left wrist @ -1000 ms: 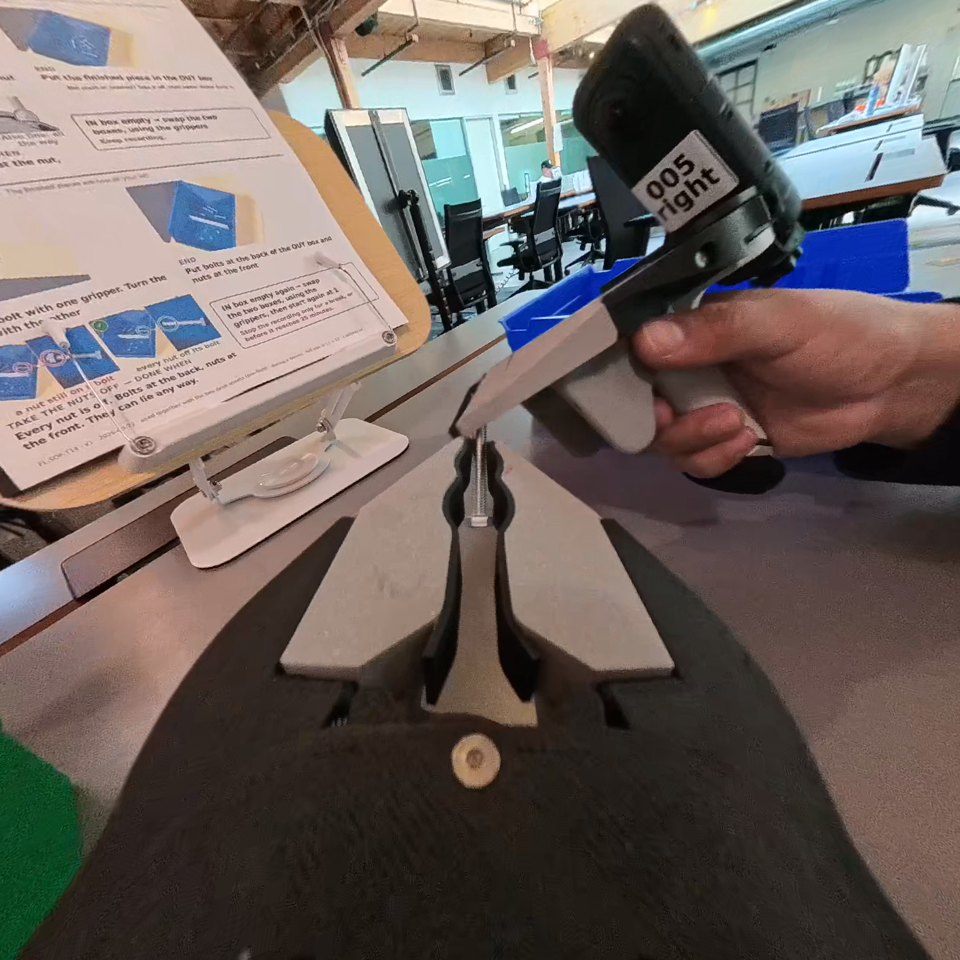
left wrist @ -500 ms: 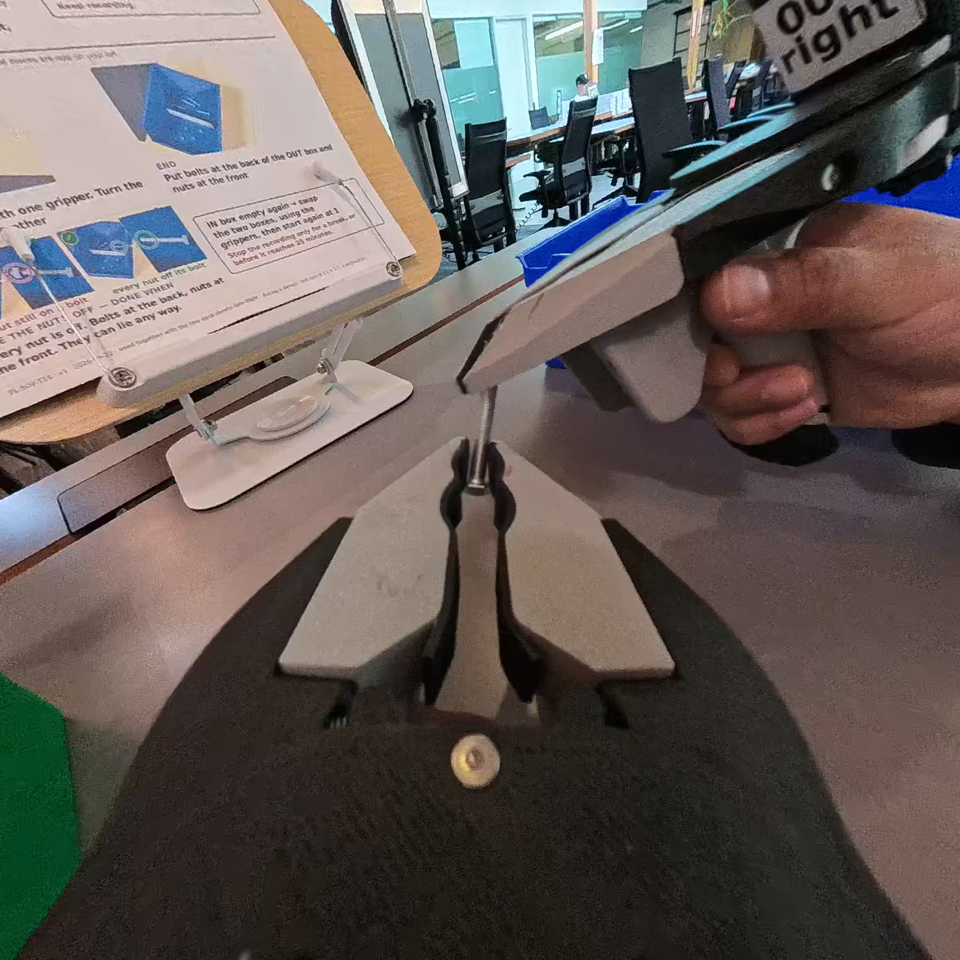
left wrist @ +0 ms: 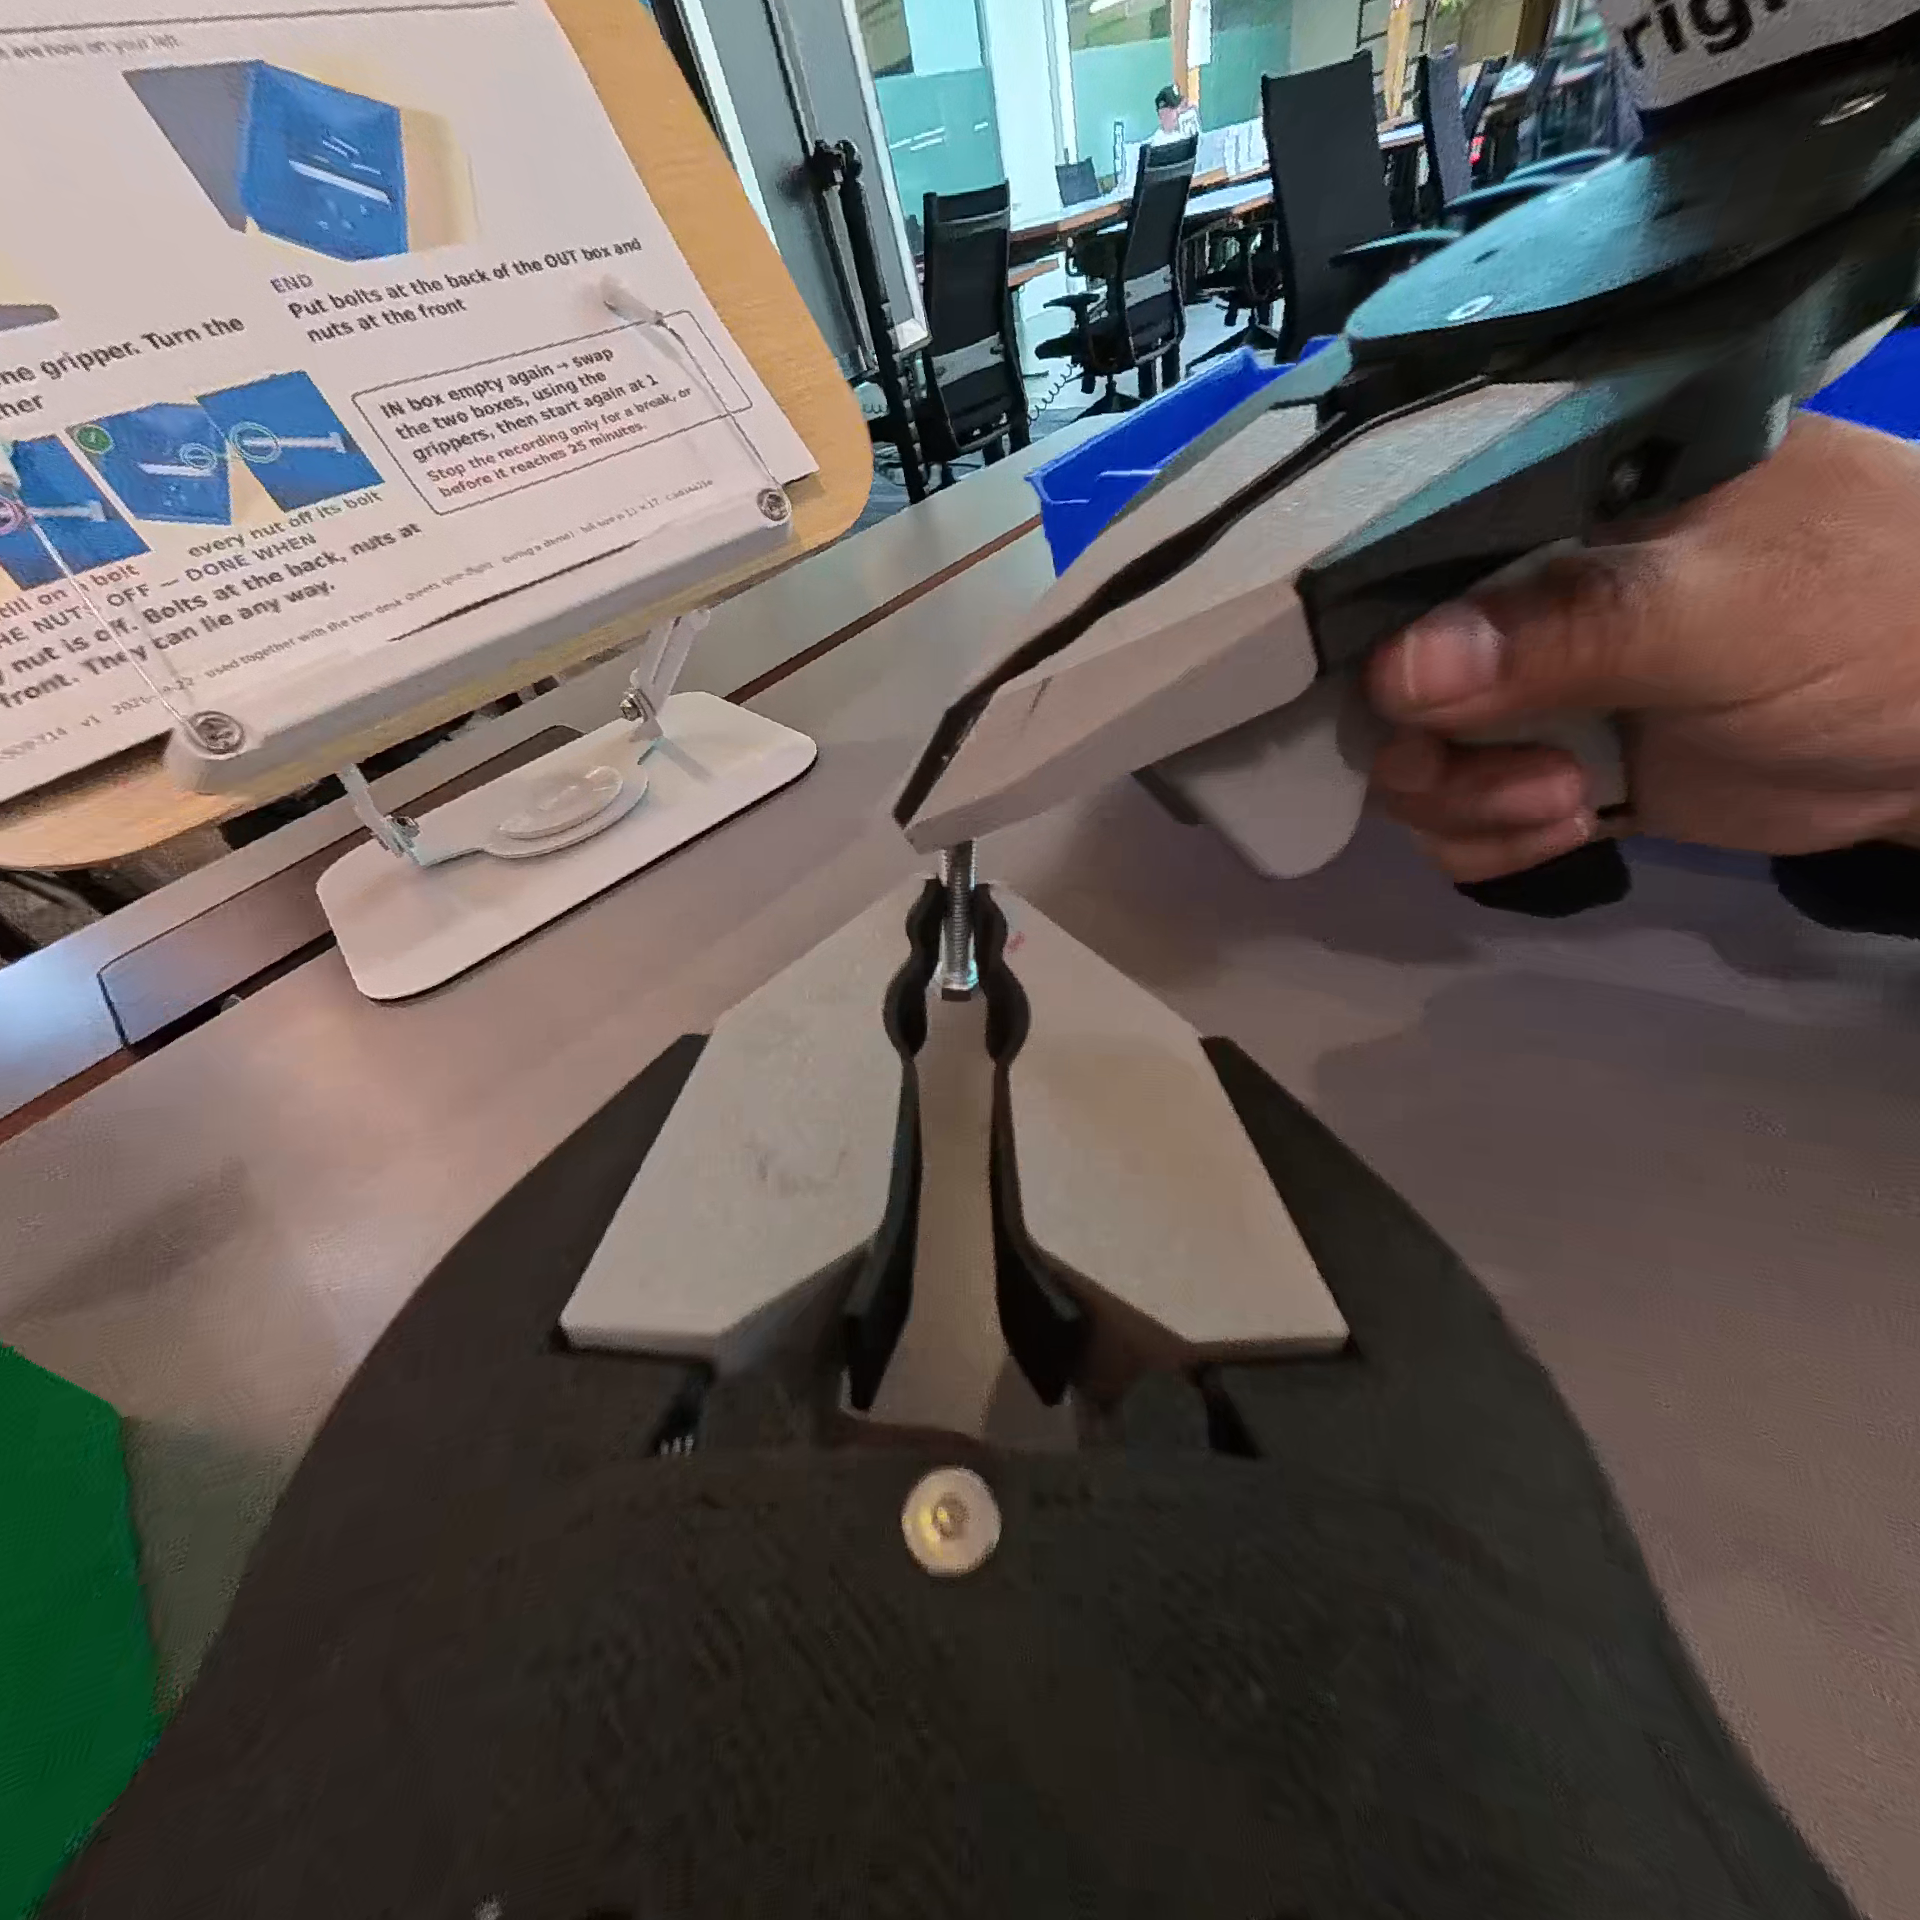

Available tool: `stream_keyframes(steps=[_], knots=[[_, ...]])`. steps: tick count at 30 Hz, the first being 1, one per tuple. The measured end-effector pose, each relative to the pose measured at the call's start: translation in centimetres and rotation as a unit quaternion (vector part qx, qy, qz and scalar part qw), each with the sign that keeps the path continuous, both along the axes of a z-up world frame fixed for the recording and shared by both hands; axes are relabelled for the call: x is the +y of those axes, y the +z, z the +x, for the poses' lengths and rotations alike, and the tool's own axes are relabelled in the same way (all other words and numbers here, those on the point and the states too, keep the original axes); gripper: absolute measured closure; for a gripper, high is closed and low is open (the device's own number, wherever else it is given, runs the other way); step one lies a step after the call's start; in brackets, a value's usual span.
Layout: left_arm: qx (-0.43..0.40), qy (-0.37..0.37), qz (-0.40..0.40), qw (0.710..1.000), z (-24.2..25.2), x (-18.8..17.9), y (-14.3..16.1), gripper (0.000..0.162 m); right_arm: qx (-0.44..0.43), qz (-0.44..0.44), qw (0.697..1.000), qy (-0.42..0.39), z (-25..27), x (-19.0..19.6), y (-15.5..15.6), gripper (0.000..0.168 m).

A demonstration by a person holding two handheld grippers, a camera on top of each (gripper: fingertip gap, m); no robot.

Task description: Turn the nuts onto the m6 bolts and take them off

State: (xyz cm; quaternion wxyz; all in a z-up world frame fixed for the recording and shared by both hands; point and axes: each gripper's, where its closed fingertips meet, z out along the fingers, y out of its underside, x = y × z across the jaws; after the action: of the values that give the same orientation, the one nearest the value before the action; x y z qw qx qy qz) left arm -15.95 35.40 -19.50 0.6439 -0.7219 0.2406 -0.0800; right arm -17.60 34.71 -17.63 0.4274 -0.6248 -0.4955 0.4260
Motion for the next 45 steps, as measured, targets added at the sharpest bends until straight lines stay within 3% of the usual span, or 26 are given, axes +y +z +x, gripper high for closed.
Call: stream_keyframes(steps=[15, 19, 24, 27, 30, 33, 38, 45], knots=[[-0.02, -0.031, -0.017, 0.999, 0.5, -0.3, -0.1, 0.159, 0.019, -0.015, 0.999, 0.035, -0.1, -1.3, 0.8, 0.166], [-0.011, -0.04, -0.022, 0.999, -0.3, -0.6, -0.3, 0.159, 0.016, -0.013, 0.999, 0.038, 0.8, -1.1, 1.0, 0.155], [-0.11, -0.111, -0.059, 0.986, -0.1, -1.6, 0.0, 0.159, -0.093, -0.019, 0.985, 0.141, 3.1, -4.8, -3.3, 0.15], [-0.134, -0.131, -0.054, 0.981, -0.2, -1.8, 0.5, 0.159, -0.159, 0.046, 0.974, 0.154, 4.6, -5.6, -6.3, 0.152], [-0.137, -0.149, -0.052, 0.978, 0.2, -2.1, 0.6, 0.159, -0.178, 0.054, 0.969, 0.165, 5.0, -6.3, -7.6, 0.154], [-0.143, -0.162, -0.055, 0.975, 0.6, -2.4, 0.8, 0.16, -0.133, 0.061, 0.98, 0.135, 4.6, -5.4, -5.8, 0.152], [-0.162, -0.196, -0.068, 0.965, 1.6, -3.1, 1.0, 0.16, 0.05, 0.019, 0.993, 0.101, 4.3, -4.4, 1.3, 0.164], [-0.149, -0.223, -0.099, 0.958, 3.6, -3.7, 0.1, 0.159, 0.048, 0.013, 0.995, 0.087, 3.3, -4.1, 1.2, 0.168]])
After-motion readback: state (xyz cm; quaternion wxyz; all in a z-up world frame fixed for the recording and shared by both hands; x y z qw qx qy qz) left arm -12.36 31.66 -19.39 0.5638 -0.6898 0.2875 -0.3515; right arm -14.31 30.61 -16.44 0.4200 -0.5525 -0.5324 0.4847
